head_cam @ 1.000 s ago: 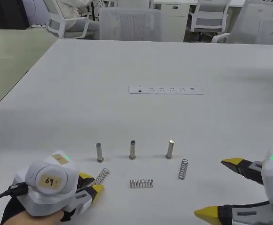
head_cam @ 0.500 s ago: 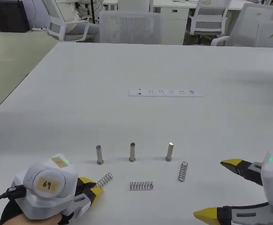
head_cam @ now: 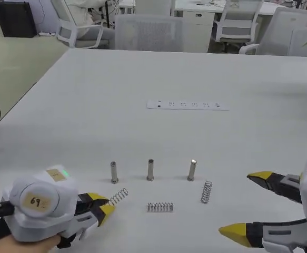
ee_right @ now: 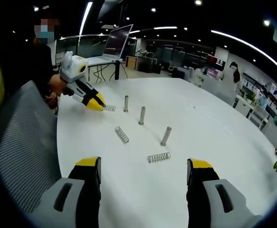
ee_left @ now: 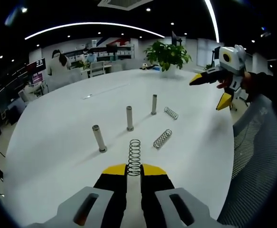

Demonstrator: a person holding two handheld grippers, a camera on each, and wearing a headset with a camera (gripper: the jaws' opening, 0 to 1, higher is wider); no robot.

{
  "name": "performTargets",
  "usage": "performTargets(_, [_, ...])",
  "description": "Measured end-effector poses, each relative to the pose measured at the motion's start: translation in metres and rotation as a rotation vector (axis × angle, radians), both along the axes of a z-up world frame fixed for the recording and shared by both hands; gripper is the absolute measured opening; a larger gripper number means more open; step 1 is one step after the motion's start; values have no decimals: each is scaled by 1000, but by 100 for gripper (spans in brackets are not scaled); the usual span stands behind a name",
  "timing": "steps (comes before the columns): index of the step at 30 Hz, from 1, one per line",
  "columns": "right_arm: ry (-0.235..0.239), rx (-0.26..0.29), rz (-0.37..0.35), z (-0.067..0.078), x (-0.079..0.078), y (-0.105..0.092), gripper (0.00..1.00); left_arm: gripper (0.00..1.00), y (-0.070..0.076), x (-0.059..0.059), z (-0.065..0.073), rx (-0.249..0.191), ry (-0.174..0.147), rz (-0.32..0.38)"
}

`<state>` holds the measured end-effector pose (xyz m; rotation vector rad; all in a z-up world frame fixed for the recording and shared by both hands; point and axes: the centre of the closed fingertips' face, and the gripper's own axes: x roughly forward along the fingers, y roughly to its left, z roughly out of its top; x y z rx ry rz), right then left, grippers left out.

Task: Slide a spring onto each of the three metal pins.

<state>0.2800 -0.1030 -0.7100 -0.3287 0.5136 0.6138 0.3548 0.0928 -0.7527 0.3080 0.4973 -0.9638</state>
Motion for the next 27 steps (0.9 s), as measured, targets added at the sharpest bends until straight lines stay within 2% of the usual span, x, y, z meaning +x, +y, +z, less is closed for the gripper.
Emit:
performTargets(6, [0,14,32,8,2,9,64,3,-5,-4,7,-17,-6,-23])
performTargets(9, [2,23,46,13,4,14,57,3,-10,-6,13,-27,-16,-46])
performTargets(12, [0,56,77,20,5,24,51,3,-15,-10,22,-28,-37,-74])
performTargets(14, [-1,74,96,24,5,31,47,3,-19,-15,28,-36,-58,-106])
performTargets(17, [-4,88,137,29,8,46,44,3,-23,-22,35,-40,-73,-136])
performTargets(23, [-2,96,213,34,9,69,38,3,-34,-35,46,-57,-83,-197])
performTargets(27, [7,122,252,38,8,81,32,3,-42,-44,56,-72,-97,-241])
